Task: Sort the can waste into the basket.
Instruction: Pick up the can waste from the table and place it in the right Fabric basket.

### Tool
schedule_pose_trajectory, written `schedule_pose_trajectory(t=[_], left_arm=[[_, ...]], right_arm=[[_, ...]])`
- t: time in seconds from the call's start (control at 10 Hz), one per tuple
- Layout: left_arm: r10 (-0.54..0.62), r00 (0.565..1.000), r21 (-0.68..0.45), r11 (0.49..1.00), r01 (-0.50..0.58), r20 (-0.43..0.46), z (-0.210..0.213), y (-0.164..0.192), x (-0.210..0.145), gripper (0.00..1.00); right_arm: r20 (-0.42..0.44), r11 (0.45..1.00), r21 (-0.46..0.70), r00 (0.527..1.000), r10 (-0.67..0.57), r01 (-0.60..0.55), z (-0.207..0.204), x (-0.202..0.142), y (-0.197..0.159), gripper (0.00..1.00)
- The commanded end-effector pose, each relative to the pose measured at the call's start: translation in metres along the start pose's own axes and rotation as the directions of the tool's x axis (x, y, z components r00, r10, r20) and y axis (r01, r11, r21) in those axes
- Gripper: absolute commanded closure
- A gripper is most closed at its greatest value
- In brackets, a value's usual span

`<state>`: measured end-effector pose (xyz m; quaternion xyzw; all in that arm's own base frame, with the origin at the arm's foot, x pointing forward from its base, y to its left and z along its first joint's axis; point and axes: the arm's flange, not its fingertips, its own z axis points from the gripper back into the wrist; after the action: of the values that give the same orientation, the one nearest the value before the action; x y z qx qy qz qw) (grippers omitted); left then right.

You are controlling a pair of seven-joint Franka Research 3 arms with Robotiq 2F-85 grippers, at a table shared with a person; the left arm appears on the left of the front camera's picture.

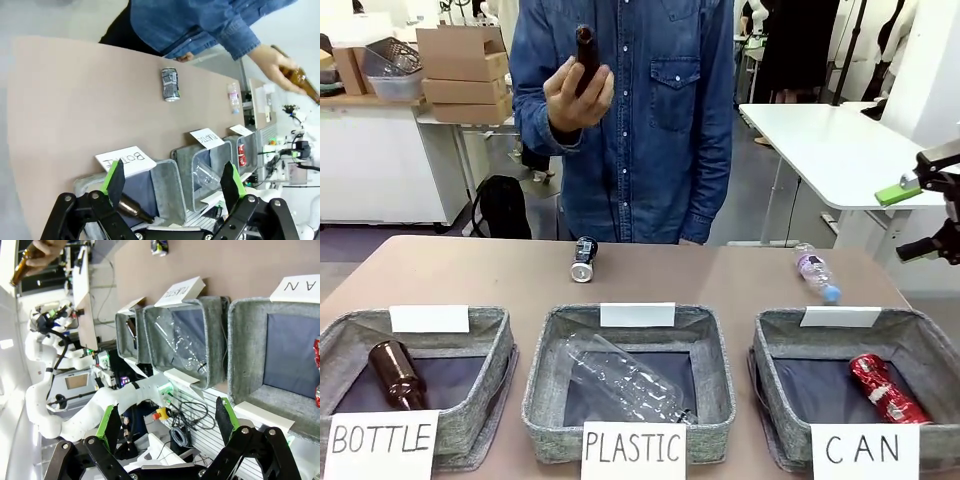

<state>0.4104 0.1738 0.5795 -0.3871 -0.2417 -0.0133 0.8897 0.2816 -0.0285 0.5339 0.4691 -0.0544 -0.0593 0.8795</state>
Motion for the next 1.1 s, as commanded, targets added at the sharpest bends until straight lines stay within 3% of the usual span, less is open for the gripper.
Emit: schedule_pose_trajectory(t=[0.0,0.1,1.0], left_arm=[[0.015,1.000,-0.114,0.993,-0.014,0.007,0.035,0.036,0.010,0.00],[0.013,1.000,-0.165,0.986,-0.016,-0.019,0.034,0.045,0.010,0.00],[-0.023,0.990,-0.123,0.992,0.006,-0.138,0.009,0.042,0.013,0.00]], right_arm=[[-0.001,1.000,-0.008,1.000,0.020,-0.020,0.002,0.000,0.000,0.00],[-0.001,1.000,-0.008,1.000,0.020,-0.020,0.002,0.000,0.000,0.00],[-0.001,1.000,-0.008,1.000,0.020,-0.020,0.002,0.000,0.000,0.00]])
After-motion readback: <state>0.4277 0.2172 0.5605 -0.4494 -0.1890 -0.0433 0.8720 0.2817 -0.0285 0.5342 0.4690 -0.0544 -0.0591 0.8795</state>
